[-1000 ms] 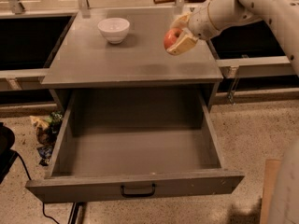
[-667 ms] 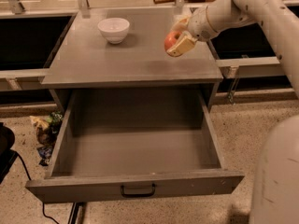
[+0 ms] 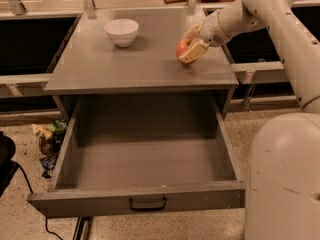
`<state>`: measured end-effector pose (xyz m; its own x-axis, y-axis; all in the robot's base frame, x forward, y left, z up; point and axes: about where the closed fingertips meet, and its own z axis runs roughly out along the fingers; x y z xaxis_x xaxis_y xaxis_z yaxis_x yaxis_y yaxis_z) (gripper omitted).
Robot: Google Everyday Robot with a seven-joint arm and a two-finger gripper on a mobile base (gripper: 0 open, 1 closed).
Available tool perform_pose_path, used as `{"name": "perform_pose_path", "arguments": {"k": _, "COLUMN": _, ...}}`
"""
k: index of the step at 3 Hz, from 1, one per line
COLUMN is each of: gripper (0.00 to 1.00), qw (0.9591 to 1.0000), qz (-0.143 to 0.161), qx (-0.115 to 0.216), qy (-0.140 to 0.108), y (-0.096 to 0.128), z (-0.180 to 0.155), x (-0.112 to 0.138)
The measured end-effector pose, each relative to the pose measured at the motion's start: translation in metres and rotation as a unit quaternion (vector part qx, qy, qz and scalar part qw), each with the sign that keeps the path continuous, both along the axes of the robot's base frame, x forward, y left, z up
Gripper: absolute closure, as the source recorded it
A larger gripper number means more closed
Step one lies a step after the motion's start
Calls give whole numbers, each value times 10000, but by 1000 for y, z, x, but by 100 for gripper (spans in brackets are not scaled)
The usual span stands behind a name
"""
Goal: Pick apple from top drawer and place on counter
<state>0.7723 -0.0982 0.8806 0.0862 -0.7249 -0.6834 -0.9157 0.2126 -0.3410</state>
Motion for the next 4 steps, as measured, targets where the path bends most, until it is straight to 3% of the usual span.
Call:
{"name": "perform_pose_path", "arguments": {"k": 3, "gripper": 11, "qw": 9997, "qz": -116, "qx": 92, "qy": 195, "y": -9, "z": -9, "x": 9}}
{"name": "perform_pose_path", "arguments": {"k": 4, "gripper": 0, "qw": 9997, "qz": -117, "qx": 93, "qy": 190, "y": -9, "z": -9, "x": 9}}
